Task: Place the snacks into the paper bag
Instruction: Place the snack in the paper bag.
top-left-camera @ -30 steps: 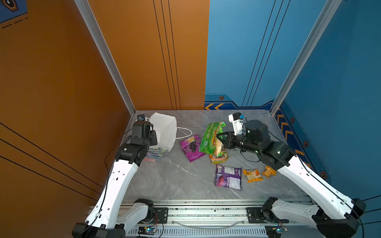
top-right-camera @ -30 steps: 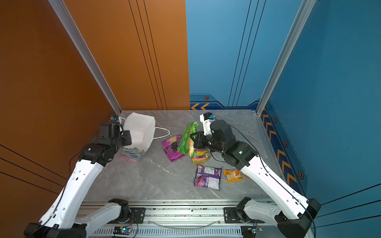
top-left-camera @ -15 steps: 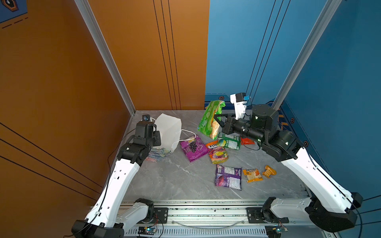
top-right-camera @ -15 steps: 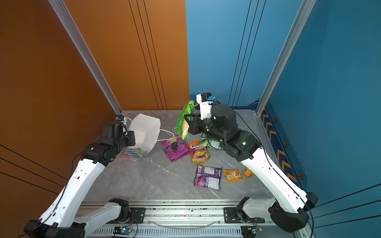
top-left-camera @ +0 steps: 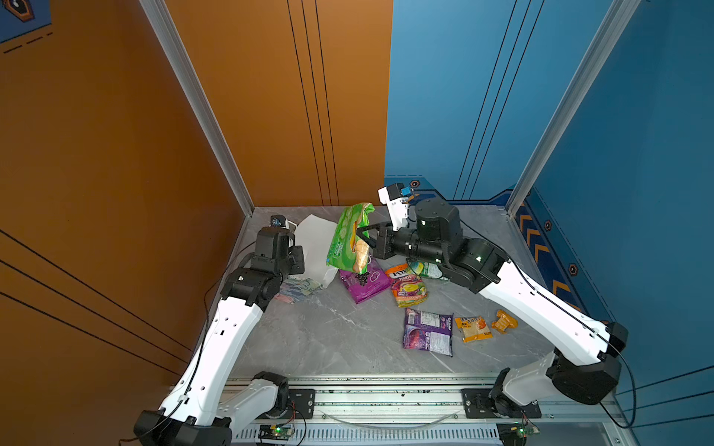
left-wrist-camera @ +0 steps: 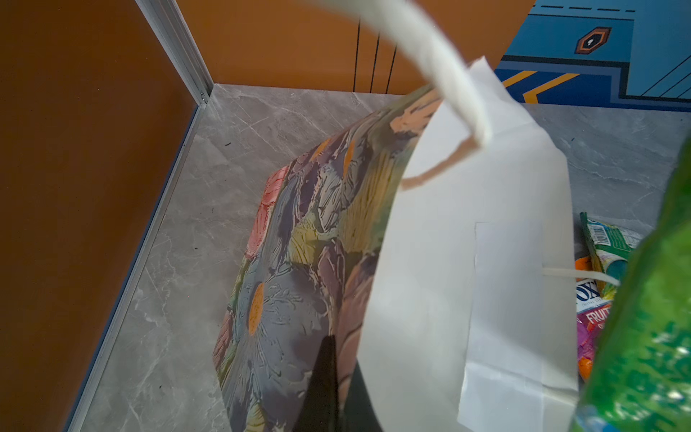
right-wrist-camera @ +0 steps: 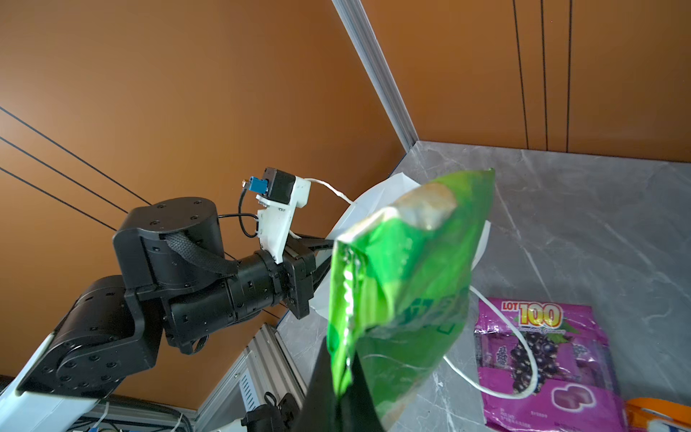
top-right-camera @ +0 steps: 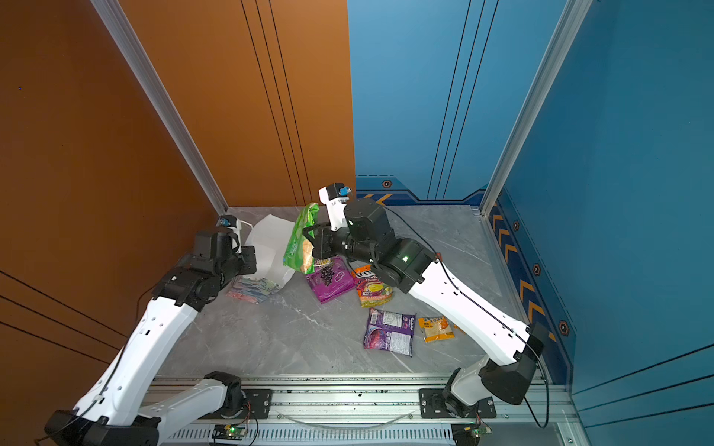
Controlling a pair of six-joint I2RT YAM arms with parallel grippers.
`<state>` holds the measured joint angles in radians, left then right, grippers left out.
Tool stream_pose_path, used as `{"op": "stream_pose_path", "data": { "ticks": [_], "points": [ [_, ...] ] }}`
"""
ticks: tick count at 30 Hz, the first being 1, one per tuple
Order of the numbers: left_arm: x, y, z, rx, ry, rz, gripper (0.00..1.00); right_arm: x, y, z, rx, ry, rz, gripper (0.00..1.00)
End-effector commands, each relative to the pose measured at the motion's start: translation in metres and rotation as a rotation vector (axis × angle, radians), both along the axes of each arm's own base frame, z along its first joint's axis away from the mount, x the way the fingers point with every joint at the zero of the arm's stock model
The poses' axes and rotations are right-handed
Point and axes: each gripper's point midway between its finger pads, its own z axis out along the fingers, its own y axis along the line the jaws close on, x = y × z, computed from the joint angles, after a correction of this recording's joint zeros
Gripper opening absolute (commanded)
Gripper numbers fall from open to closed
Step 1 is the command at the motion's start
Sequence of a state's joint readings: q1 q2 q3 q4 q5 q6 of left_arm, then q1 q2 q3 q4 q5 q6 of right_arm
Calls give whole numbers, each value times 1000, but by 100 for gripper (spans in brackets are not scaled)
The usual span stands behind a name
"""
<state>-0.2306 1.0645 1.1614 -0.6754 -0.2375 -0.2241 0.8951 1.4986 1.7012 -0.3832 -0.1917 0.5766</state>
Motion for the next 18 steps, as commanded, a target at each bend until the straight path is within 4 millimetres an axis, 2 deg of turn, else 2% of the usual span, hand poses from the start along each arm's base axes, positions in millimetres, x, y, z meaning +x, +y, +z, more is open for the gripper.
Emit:
{"op": "stream_pose_path", "data": {
  "ticks": [1,9,15,18],
  "points": [
    [0,-6,1,-1,-4,-33,0,-3,14,11,79,25,30,0],
    [1,-8,1,-12,-6,-44,0,9,31,-31,57,148,8,0],
    [0,-12,6,-27,-21,-65,0,26,30,-62,11,219,-70,0],
    [-1,-15,8,-35,-33,-78,0,38,24,-85,-13,288,-138,0]
  ]
}}
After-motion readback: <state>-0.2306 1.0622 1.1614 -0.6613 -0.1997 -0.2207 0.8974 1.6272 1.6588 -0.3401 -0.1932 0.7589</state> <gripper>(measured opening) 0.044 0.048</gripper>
